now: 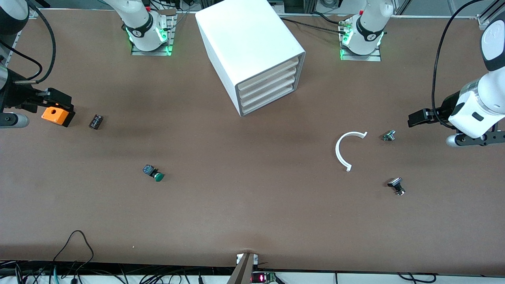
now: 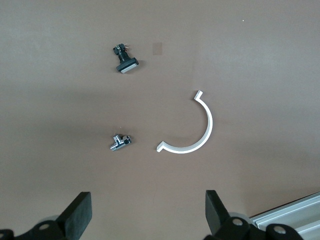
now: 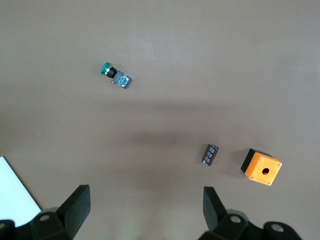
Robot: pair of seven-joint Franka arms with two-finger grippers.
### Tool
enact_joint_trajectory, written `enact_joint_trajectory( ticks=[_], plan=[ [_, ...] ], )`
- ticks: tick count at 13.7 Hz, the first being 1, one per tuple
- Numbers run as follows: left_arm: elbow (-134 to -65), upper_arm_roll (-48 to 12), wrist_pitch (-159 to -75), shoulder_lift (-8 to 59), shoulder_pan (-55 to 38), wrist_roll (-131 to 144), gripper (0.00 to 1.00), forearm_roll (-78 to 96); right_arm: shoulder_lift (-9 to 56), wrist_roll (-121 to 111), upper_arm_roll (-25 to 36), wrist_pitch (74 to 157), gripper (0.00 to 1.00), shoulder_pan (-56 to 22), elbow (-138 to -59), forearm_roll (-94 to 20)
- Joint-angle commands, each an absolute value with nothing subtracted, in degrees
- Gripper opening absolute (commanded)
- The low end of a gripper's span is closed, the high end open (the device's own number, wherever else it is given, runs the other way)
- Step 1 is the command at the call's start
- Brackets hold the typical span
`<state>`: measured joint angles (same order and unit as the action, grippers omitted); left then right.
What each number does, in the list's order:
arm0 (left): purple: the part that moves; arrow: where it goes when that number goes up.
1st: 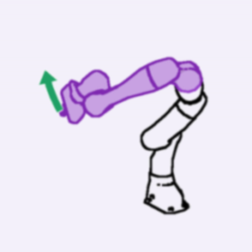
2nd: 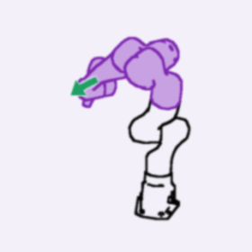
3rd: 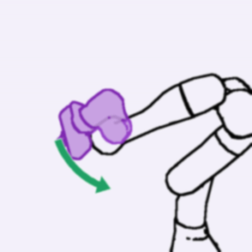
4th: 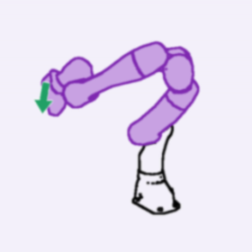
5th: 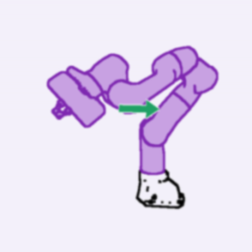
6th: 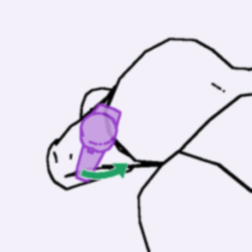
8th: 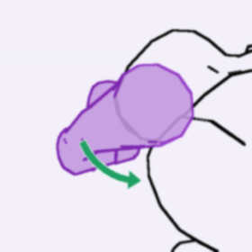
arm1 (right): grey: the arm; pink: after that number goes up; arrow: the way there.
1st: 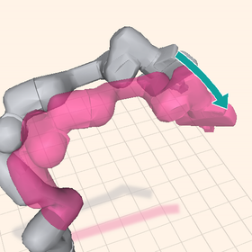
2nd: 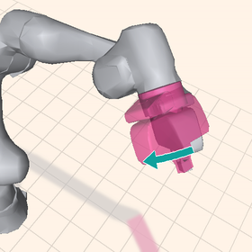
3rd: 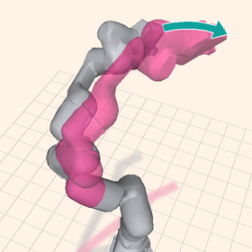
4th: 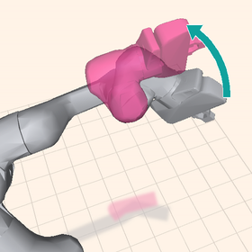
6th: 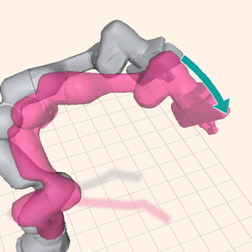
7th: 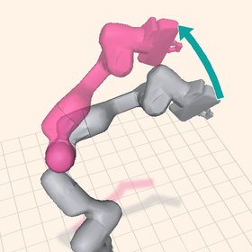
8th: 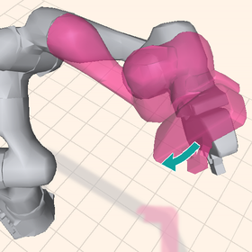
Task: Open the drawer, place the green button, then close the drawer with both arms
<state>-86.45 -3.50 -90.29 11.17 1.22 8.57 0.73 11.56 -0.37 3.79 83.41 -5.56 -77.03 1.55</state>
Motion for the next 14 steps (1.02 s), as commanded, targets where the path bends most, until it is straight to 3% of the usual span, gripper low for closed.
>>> enact_joint_trajectory(
  ticks=[1,14],
  plan=[
    [-84.29,-3.69,-88.86,12.13,1.23,7.82,1.00,0.79,11.43,-0.35,3.78,83.15,1.00,-5.54,-76.46,2.02],
    [-84.37,-3.60,-88.86,12.13,1.67,7.65,1.00,1.32,11.60,-0.09,3.69,83.58,1.00,-5.71,-76.64,5.71]
  ],
)
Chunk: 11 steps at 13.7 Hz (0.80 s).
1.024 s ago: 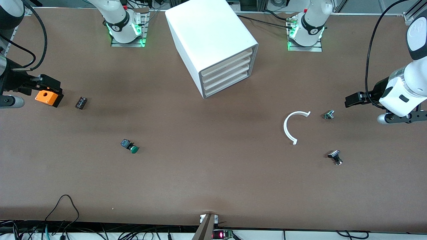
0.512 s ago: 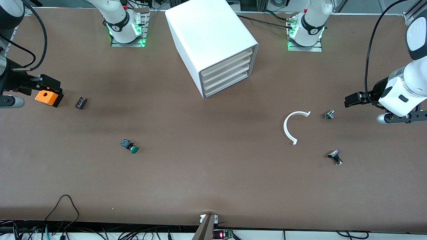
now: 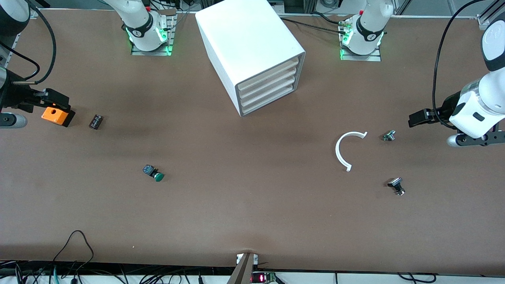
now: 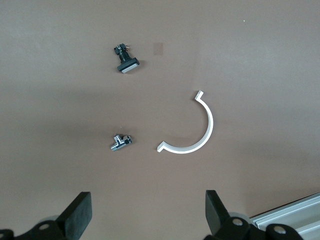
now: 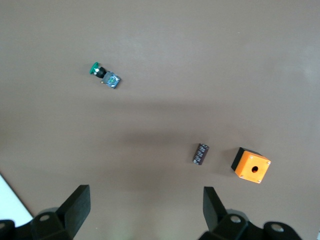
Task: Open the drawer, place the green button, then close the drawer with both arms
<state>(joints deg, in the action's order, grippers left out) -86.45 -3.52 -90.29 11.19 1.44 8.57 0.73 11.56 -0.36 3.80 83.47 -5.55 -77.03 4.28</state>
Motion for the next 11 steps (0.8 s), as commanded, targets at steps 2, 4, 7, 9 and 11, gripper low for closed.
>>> enact_joint_trajectory(
  ticks=[2,4,7,9,11],
  plan=[
    [-84.46,-3.60,-88.86,12.13,1.76,7.65,1.00,1.32,11.78,-0.09,3.78,84.89,1.00,-5.71,-76.64,5.27],
    [-84.46,-3.60,-88.86,12.13,1.76,7.65,1.00,1.23,11.78,-0.26,3.78,85.69,1.00,-5.54,-76.73,5.71],
    [-84.46,-3.52,-88.86,12.13,1.67,7.65,1.00,1.23,11.87,-1.05,3.78,85.43,1.00,-5.36,-76.90,5.01],
    [-84.46,-3.60,-87.90,12.13,1.49,7.56,1.00,1.06,12.04,-1.05,3.78,86.04,1.00,-5.36,-76.90,4.92],
    [-84.46,-3.60,-87.54,12.13,1.49,7.47,1.00,1.14,14.58,-1.14,3.87,87.35,1.00,-4.84,-76.90,4.75]
  ],
)
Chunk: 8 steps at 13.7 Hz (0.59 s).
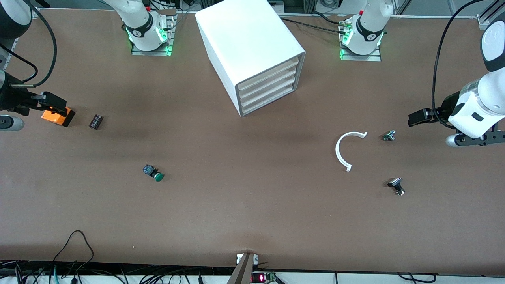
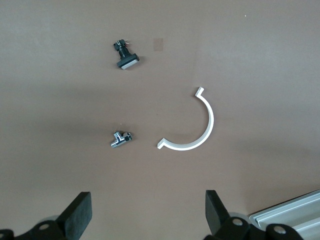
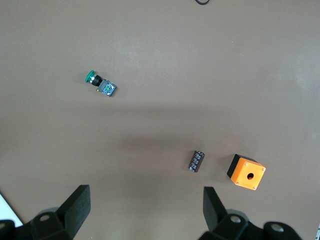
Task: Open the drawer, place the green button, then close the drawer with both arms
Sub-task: 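Move the right gripper toward the green button while the left gripper nears the cabinet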
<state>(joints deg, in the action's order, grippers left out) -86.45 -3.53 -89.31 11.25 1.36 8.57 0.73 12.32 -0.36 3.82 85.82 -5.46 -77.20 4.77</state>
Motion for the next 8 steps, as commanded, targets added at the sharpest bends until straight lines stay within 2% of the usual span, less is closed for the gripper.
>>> enact_joint_trajectory(
  ticks=[1,4,8],
  plan=[
    [-84.46,-3.60,-87.54,12.13,1.49,7.47,1.00,1.06,16.16,-1.75,3.95,88.06,1.00,-4.14,-76.99,4.40],
    [-84.38,-3.52,-87.54,12.13,1.84,6.51,1.00,1.14,21.08,-10.42,3.96,90.69,1.00,-0.80,-76.99,0.54],
    [-84.55,-3.16,-84.20,14.58,4.03,1.23,1.00,7.44,24.86,-11.86,3.78,93.42,1.00,-0.88,-77.17,-1.48]
  ],
)
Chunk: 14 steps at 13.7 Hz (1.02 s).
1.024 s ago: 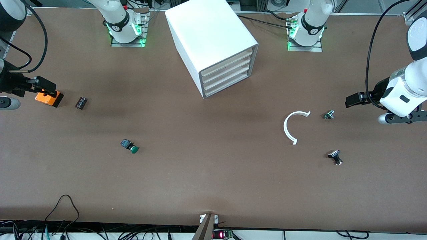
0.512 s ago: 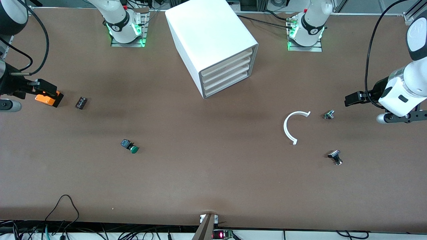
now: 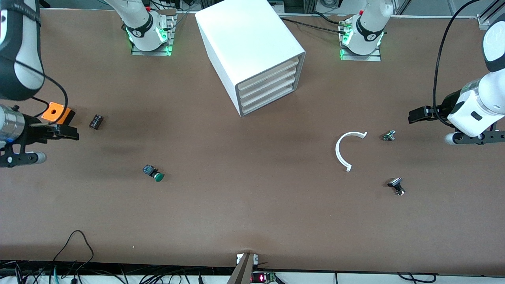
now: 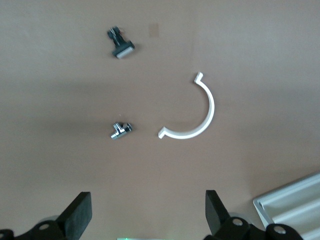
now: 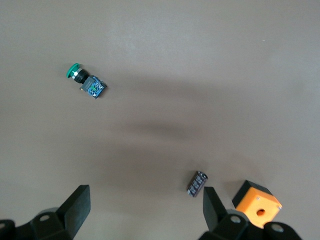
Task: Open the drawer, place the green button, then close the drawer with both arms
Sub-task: 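Move the right gripper toward the green button while the left gripper nears the cabinet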
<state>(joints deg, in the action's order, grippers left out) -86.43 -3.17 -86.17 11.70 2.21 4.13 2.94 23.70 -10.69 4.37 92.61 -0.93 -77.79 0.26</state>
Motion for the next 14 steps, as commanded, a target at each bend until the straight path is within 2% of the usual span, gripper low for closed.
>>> enact_joint_trajectory(
  ticks=[1,5,9,14],
  plan=[
    [-84.55,-3.08,-84.29,15.55,4.13,1.14,1.00,8.95,26.70,-12.47,3.61,94.04,1.00,-1.14,-77.17,-1.67],
    [-84.46,-3.60,-85.34,15.47,3.25,1.06,1.00,5.55,31.37,-12.83,3.69,94.04,1.00,-5.00,-77.17,-0.79],
    [-84.46,-3.60,-87.36,15.64,2.90,0.62,1.00,5.19,34.19,-14.76,3.69,93.87,1.00,-9.22,-77.17,9.47],
    [-90.07,-3.60,-89.20,18.98,2.20,0.26,1.00,12.45,34.54,-23.35,3.87,95.79,1.00,-7.57,-76.99,7.57]
  ],
)
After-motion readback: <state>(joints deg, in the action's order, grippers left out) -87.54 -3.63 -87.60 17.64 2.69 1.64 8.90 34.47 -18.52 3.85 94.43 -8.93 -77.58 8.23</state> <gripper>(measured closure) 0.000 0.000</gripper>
